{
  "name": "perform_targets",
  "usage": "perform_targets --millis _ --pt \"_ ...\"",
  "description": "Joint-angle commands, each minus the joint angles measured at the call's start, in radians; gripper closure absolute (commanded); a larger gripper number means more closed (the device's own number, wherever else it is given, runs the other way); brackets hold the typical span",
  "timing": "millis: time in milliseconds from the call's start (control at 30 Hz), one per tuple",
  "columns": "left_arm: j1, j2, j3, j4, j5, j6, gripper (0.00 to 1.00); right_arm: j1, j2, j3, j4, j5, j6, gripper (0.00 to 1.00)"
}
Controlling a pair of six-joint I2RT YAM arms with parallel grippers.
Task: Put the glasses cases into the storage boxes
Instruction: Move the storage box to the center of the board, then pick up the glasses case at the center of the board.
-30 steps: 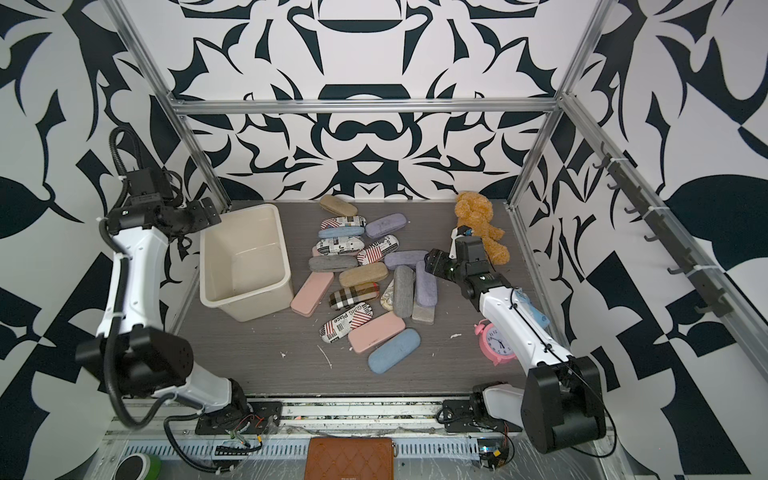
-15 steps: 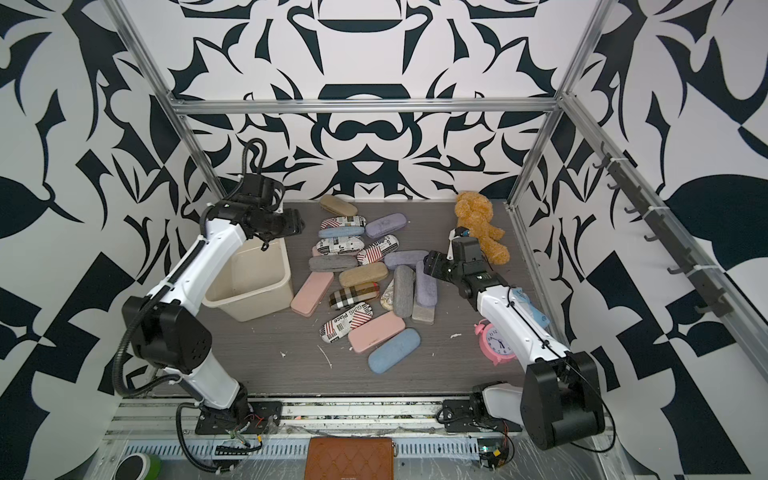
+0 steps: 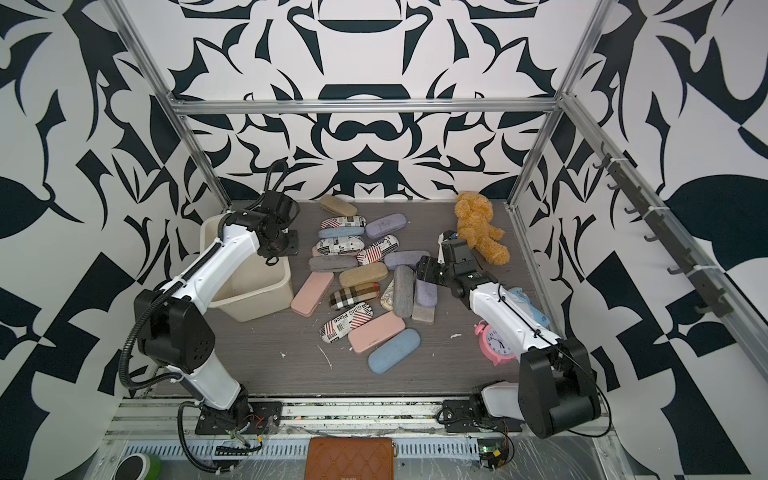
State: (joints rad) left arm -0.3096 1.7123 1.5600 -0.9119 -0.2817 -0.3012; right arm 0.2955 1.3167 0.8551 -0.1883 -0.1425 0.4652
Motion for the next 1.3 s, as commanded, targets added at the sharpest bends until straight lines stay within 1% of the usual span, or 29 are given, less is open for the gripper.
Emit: perform_targets --millis 0,67,133,167,200,267,300,333,367,500,633,700,767,800,833,933,1033,1133,1200,1267 --pt "0.002 -0.013 -0.025 -0.035 -0.01 -0.004 0.64 0.101 -0.023 0.025 0.106 -0.104 -0.071 0.25" --pt "0.001 -0.048 -0.048 -0.039 0.0 0.002 0.71 0.184 -0.019 0.027 0.132 -0.133 -0.13 0.25" --pt "0.001 -0.097 -0.086 -0.045 0.015 0.004 0.73 0.252 -0.013 0.024 0.15 -0.092 -0.171 0.25" --pt "0.001 -0.127 -0.111 -0.049 0.028 0.009 0.75 0.266 -0.006 0.02 0.16 -0.071 -0.173 0.25" --pt "0.001 -0.162 -0.139 -0.049 0.041 0.017 0.78 0.268 -0.002 0.012 0.178 -0.072 -0.167 0.28" --pt "0.001 -0.227 -0.199 -0.052 0.052 0.022 0.81 0.268 0.001 0.001 0.196 -0.07 -0.161 0.29" --pt "0.001 -0.26 -0.233 -0.053 0.077 0.025 0.87 0.268 0.0 -0.007 0.208 -0.069 -0.158 0.29" --pt "0.001 -0.288 -0.263 -0.054 0.114 0.035 0.88 0.269 -0.001 -0.012 0.219 -0.073 -0.158 0.29" --pt "0.001 -0.317 -0.295 -0.056 0.136 0.033 0.88 0.268 -0.001 -0.019 0.229 -0.071 -0.156 0.29" --pt "0.001 -0.399 -0.379 -0.07 0.151 -0.03 0.89 0.269 0.01 -0.02 0.232 -0.044 -0.153 0.3" --pt "-0.003 -0.42 -0.407 -0.097 0.114 -0.012 0.9 0.268 0.018 -0.019 0.224 -0.026 -0.154 0.3" --pt "-0.003 -0.408 -0.405 -0.117 0.129 0.003 0.86 0.269 0.018 -0.021 0.225 -0.014 -0.151 0.29" --pt "-0.005 -0.405 -0.406 -0.125 0.141 0.013 0.8 0.269 0.021 -0.02 0.222 -0.003 -0.152 0.29" --pt "-0.005 -0.406 -0.404 -0.127 0.14 0.022 0.7 0.269 0.021 -0.019 0.222 0.002 -0.151 0.29" --pt "-0.005 -0.41 -0.398 -0.127 0.137 0.031 0.63 0.269 0.021 -0.021 0.222 0.006 -0.151 0.29" --pt "-0.006 -0.43 -0.351 -0.127 0.138 0.073 0.51 0.269 0.013 -0.024 0.22 0.025 -0.152 0.29" --pt "-0.018 -0.468 -0.248 -0.15 0.148 0.096 0.49 0.268 0.006 -0.031 0.227 0.048 -0.154 0.28" --pt "-0.067 -0.466 -0.146 -0.159 0.144 0.099 0.48 0.267 -0.003 -0.037 0.232 0.071 -0.154 0.27" --pt "-0.153 -0.451 -0.106 -0.145 0.115 0.077 0.48 0.268 -0.012 -0.048 0.244 0.107 -0.153 0.27" --pt "-0.291 -0.445 -0.094 -0.113 -0.007 0.064 0.53 0.266 -0.027 -0.07 0.266 0.163 -0.144 0.28"
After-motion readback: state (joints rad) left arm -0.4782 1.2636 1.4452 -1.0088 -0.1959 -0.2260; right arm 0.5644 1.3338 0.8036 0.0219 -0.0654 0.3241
